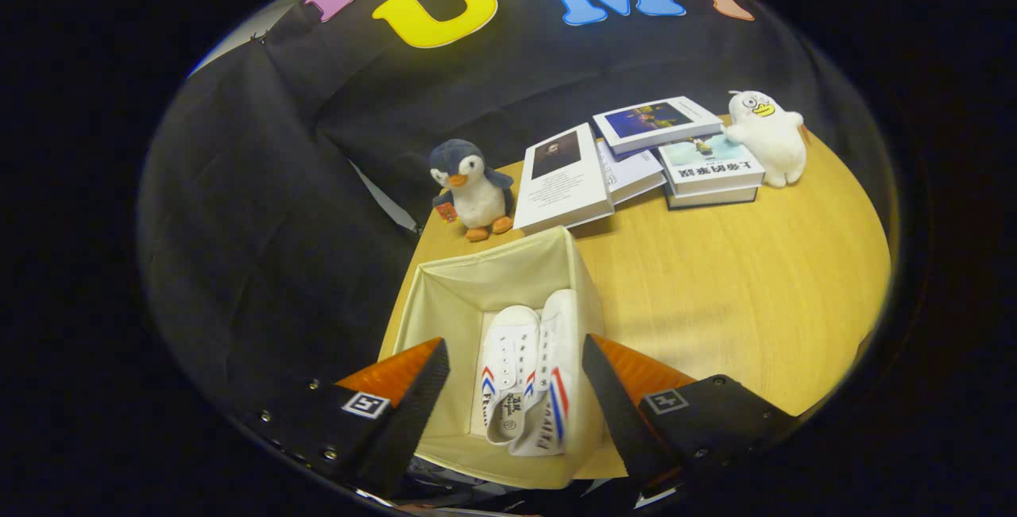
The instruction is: Open the storage box then place both shoes into the box .Put the left shoe in first, then the right shoe, with the right side of both shoes facing outward in a uniform manner.
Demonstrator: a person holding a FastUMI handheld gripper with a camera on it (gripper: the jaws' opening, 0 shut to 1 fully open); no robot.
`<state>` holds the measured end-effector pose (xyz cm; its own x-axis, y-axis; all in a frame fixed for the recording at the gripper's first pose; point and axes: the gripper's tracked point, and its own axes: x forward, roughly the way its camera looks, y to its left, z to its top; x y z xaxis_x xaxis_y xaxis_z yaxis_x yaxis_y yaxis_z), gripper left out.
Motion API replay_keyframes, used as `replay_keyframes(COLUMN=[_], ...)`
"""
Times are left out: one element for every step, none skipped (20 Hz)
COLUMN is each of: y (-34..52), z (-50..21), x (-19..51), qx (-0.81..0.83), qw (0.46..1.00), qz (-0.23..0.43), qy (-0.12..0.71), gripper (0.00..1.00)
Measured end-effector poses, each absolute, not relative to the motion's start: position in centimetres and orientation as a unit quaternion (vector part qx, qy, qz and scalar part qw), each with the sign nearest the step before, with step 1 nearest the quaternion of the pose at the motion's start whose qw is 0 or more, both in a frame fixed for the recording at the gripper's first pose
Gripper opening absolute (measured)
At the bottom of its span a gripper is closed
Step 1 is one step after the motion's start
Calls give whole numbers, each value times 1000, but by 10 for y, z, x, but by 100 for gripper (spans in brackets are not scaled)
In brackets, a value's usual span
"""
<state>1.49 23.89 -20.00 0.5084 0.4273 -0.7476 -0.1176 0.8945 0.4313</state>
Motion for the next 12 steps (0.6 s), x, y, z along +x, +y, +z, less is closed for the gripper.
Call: replay_keyframes(y=[230,225,218,211,203,193,183,172,160,149,138,125], z=[-192,-183,-171,-161,-148,-137,-127,-115,-104,-96,-86,-78], x=[19,20,25,26,29,31,33,35,37,37,38,38], qx=[154,147,144,144,144,141,137,130,124,118,112,105], qw=[862,870,879,886,894,901,908,915,922,928,934,939], qz=[160,161,163,164,164,163,160,157,152,148,143,137], qy=[455,442,423,409,392,377,363,348,333,321,308,297], gripper=[98,98,98,98,97,98,98,98,98,98,98,97])
